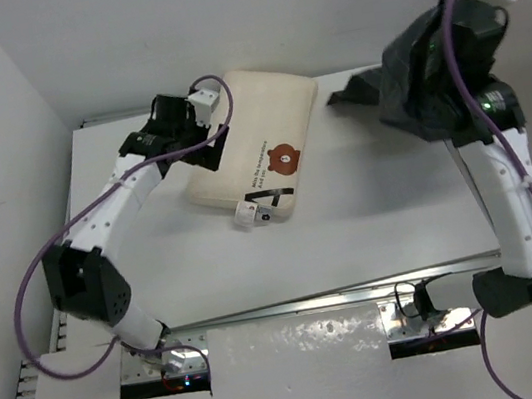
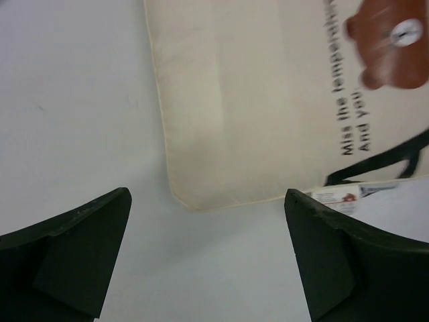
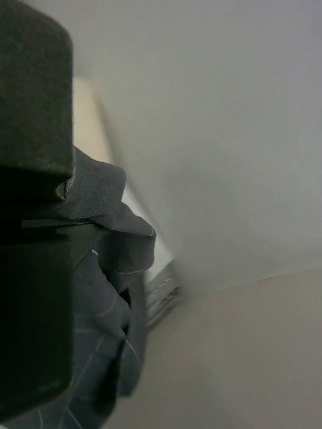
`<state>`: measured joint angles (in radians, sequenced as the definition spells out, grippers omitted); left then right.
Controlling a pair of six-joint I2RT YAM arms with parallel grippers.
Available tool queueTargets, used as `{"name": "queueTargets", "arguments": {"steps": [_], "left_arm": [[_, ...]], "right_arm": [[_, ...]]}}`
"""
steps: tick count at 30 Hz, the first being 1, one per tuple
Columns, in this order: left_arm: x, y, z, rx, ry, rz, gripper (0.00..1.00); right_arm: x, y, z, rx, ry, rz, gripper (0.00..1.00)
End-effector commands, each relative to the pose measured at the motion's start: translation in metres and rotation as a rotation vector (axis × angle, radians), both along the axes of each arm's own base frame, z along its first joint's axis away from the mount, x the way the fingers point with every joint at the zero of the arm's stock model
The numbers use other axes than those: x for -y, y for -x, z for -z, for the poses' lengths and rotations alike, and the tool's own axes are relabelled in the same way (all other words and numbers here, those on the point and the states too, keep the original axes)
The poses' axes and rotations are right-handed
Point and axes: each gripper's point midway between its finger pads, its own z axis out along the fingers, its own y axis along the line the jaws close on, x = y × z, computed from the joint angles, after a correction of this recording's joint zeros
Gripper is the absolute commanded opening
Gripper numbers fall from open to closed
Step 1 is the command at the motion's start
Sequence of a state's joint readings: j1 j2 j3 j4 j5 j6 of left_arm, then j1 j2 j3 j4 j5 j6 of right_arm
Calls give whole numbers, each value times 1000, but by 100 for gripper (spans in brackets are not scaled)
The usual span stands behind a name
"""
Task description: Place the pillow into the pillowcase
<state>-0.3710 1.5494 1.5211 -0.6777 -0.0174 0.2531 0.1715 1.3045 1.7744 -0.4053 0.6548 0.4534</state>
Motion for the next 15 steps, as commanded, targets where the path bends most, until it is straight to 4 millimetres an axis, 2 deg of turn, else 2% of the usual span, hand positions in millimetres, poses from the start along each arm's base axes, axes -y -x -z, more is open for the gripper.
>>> {"name": "queueTargets", "arguments": {"steps": [1, 2, 3, 5, 6, 8, 9, 11, 13, 15], "left_arm": [[-36, -23, 44, -99, 13, -128, 97], [-41, -25, 57, -140, 22, -145, 98], [-44, -30, 80, -205, 30, -161, 100], [-49, -38, 96, -248, 49, -176, 100], [-48, -40, 111, -280, 49, -170, 100], [-30, -39, 123, -318, 119, -106, 100], [-12, -37, 123, -332, 190, -40, 100], [2, -35, 126, -351, 265, -4, 100], [8, -38, 131, -358, 304, 1, 100], [6, -40, 154, -410, 283, -25, 100]], "right_arm": [[-15, -38, 119, -363, 93, -59, 0], [-23, -40, 135, -389, 65, -96, 0], [-35, -43, 168, -453, 48, -165, 0], [-48, -46, 197, -484, 1, -218, 0], [-56, -43, 226, -539, -17, -262, 0], [-62, -42, 247, -566, -39, -280, 0], [-64, -37, 266, -608, -37, -286, 0], [-63, -30, 287, -656, -34, -281, 0], [-63, -26, 296, -680, -33, -283, 0], [-64, -20, 306, -699, -35, -291, 0]]}}
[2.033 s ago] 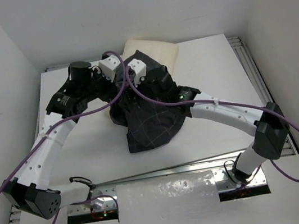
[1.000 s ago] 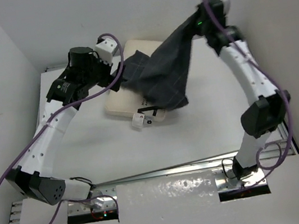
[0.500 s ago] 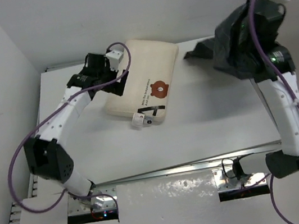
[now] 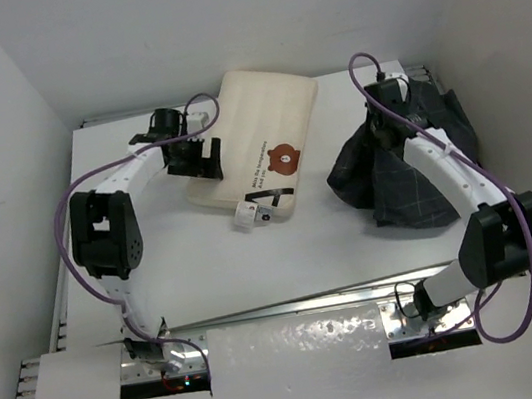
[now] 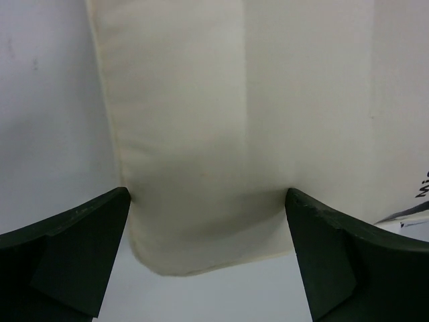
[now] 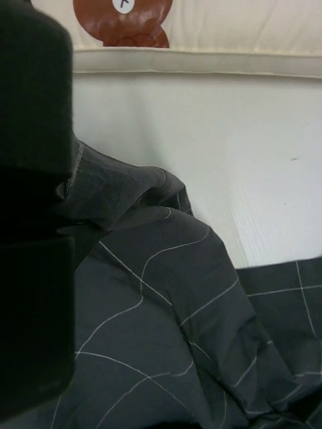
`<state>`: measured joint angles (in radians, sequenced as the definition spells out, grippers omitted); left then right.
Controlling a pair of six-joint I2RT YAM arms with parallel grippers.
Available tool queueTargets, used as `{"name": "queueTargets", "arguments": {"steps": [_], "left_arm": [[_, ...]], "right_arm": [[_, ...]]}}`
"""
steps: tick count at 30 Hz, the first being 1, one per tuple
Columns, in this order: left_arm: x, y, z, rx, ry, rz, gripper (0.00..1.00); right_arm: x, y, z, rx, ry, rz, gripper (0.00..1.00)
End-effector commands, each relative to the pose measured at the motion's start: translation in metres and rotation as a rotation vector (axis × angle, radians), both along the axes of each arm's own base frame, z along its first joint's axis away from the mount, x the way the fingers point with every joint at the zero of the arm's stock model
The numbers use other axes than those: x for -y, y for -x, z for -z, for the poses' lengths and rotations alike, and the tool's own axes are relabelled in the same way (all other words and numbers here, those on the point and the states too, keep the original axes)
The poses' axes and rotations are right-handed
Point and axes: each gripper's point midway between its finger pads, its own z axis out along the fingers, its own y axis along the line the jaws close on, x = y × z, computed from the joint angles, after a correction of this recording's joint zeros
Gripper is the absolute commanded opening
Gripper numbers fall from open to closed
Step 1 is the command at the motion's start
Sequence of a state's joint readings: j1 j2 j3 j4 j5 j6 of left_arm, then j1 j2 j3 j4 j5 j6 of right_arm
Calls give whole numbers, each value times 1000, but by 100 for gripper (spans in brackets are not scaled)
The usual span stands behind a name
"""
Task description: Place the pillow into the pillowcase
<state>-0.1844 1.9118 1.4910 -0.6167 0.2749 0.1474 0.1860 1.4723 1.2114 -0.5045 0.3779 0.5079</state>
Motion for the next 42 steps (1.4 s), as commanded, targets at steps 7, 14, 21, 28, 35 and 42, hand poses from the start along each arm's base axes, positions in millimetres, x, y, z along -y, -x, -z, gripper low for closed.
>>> {"name": "queueTargets", "arguments": {"steps": [7, 14, 21, 28, 35, 42], "left_arm": [[27, 15, 60, -211, 92, 77, 72], [13, 31, 61, -259, 72, 72, 0], [-75, 17, -6, -204, 394, -385, 0], [-178, 88, -40, -50, 564, -834, 0], [5, 190, -4, -371, 484, -195, 63], [69, 196, -79, 0, 186, 681, 96]], "right_arm": [[-9, 6, -10, 73, -57, -24, 0], [-12, 7, -12, 78, -68, -40, 0], [-15, 11, -9, 89, -94, -48, 0], [-19, 15, -10, 116, -112, -52, 0], [-33, 7, -19, 152, -151, -84, 0], [-35, 13, -24, 145, -117, -113, 0]]}}
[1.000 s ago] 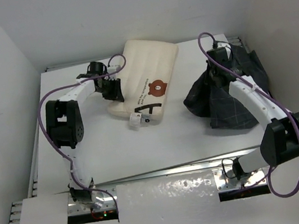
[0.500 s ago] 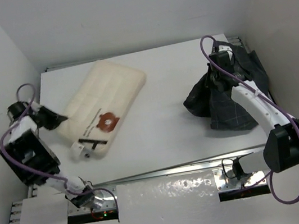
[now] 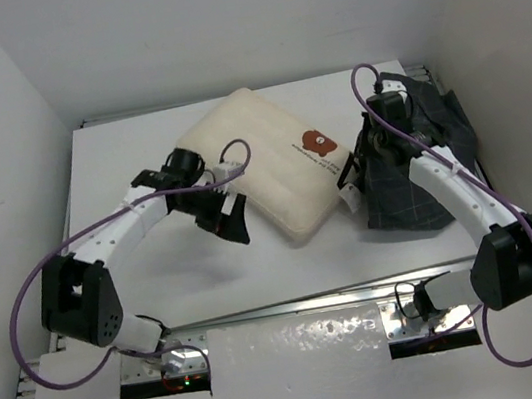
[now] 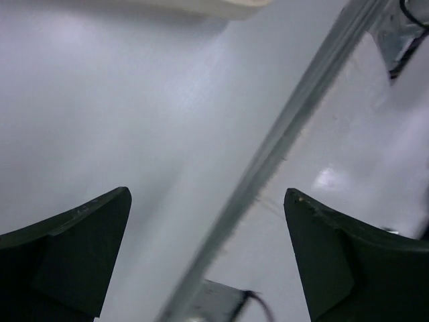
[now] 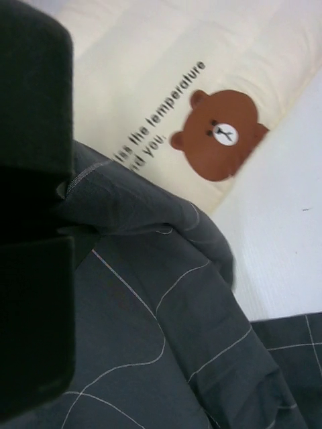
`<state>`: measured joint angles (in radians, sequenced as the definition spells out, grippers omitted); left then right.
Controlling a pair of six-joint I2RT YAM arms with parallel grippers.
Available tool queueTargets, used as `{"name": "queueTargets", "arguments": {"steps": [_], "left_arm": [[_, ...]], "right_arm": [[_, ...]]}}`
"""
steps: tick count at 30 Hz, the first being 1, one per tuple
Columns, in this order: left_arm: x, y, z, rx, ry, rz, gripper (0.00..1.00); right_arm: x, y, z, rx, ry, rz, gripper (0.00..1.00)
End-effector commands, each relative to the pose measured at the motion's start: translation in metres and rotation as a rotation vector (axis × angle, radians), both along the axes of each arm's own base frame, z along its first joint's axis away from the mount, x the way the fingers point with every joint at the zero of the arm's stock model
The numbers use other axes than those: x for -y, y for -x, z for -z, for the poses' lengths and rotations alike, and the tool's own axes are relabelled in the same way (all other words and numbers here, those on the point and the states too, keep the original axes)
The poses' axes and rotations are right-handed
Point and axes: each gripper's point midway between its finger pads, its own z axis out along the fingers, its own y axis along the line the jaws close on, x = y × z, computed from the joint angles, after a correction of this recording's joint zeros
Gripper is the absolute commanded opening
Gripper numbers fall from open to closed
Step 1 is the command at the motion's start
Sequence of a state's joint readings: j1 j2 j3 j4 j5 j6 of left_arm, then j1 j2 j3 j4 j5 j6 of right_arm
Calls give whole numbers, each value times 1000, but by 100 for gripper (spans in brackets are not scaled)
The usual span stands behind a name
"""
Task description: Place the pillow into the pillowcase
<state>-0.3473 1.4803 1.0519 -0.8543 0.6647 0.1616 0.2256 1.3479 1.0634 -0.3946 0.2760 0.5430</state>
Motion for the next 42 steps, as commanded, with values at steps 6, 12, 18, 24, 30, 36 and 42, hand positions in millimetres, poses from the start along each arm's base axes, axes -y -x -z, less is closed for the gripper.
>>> {"name": "queueTargets", "arguments": {"steps": [6, 12, 18, 24, 30, 36, 42], "left_arm": [[-17, -147, -146, 1170, -286, 266, 100], [-58, -277, -115, 805, -389, -335, 100], [-96, -372, -61, 540, -212, -721, 100], [-70, -366, 21, 411, -159, -545, 100], [-45, -315, 65, 244, -39, -462, 72], [-65, -264, 89, 104, -74, -471, 0], [-200, -193, 73, 100, -371, -587, 0]], "right_arm": [[1, 4, -26, 69, 11, -17, 0], [3, 10, -24, 63, 22, -22, 0], [3, 17, -23, 65, 34, -52, 0], [4, 29, -14, 16, 52, -76, 0], [8, 29, -12, 11, 64, -51, 0], [18, 24, -6, -26, 83, 28, 0], [32, 26, -9, -23, 123, 95, 0]]}}
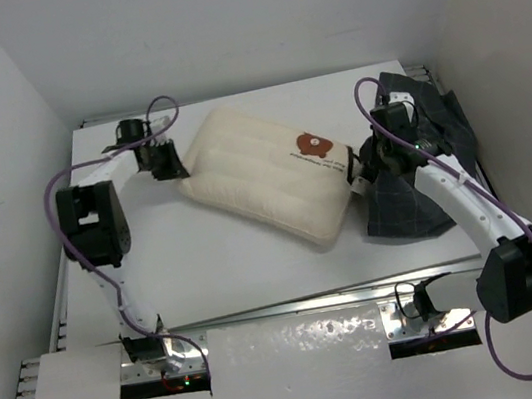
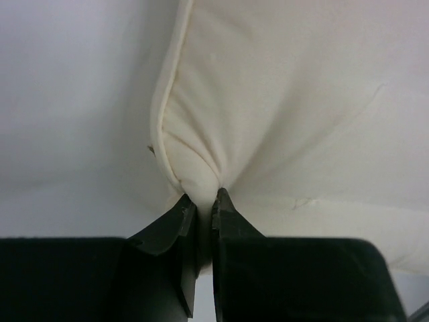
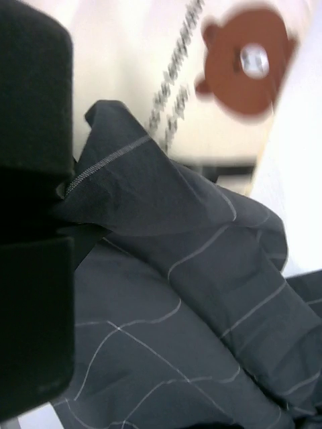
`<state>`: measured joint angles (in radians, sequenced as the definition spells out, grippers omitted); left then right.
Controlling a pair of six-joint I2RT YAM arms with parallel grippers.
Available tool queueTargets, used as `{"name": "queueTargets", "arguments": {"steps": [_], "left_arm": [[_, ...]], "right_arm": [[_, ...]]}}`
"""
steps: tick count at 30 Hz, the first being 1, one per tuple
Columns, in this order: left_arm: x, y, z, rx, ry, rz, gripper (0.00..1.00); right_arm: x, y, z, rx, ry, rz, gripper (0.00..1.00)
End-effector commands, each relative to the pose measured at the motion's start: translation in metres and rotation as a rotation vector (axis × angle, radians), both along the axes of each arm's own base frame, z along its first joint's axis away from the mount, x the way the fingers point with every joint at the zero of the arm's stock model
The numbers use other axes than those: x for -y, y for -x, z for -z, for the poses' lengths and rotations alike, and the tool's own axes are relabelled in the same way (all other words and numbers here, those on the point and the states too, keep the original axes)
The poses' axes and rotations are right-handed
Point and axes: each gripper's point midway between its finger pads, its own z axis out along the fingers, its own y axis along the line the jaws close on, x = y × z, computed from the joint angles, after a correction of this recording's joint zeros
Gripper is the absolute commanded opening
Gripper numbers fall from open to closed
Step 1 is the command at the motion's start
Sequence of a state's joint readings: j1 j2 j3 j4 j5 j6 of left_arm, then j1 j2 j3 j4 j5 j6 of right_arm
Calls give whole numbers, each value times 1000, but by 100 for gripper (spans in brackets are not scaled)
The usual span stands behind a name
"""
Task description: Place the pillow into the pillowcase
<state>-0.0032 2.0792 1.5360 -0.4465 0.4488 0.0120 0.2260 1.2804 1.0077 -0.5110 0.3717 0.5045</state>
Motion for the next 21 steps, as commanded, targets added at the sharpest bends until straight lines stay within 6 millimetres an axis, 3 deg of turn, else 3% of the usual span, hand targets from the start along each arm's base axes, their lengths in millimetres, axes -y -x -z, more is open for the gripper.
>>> {"name": "queueTargets", "arguments": {"steps": [1, 2, 3, 5, 6, 7, 8, 10, 11, 12, 13, 15, 16, 18, 19, 20, 21], "left_arm": [[-110, 85, -7, -142, -291, -87, 0], [-119, 100, -10, -133, -336, -60, 0], [-127, 133, -12, -120, -412, 18, 0], [-124, 166, -11, -95, -460, 176, 3], [-119, 191, -2, -122, -456, 227, 12], [-117, 206, -13, -111, -466, 258, 34], [-118, 215, -14, -114, -487, 322, 67], [-123, 224, -28, -147, -515, 350, 80], [-126, 220, -37, -143, -530, 365, 96], [-127, 206, -60, -102, -540, 372, 100], [-130, 180, -94, 1, -577, 376, 100], [-130, 150, -132, 136, -602, 364, 100], [-123, 123, -167, 276, -605, 355, 100], [-99, 103, -185, 386, -579, 400, 100], [-70, 95, -187, 430, -577, 472, 100], [-58, 89, -181, 439, -585, 499, 100], [-42, 74, -170, 458, -601, 521, 100]], "right_arm": [[5, -11, -25, 73, 13, 37, 0], [0, -13, -26, 79, 0, 12, 0], [-4, -14, -24, 78, -1, -13, 0], [-14, -19, -23, 93, -20, -52, 0], [-21, -19, -22, 92, -25, -77, 0], [-25, -20, -21, 90, -29, -92, 0], [-32, -24, -18, 84, -42, -108, 0], [-39, -29, -17, 74, -66, -116, 0], [-42, -31, -16, 65, -75, -120, 0], [-50, -40, -18, 62, -97, -129, 0], [-54, -48, -21, 61, -106, -131, 0], [-58, -57, -26, 70, -122, -121, 0], [-60, -67, -30, 78, -126, -111, 0], [-63, -77, -34, 89, -134, -107, 0], [-65, -82, -36, 93, -137, -109, 0], [-68, -89, -45, 111, -144, -116, 0], [-72, -93, -38, 91, -146, -125, 0]]}}
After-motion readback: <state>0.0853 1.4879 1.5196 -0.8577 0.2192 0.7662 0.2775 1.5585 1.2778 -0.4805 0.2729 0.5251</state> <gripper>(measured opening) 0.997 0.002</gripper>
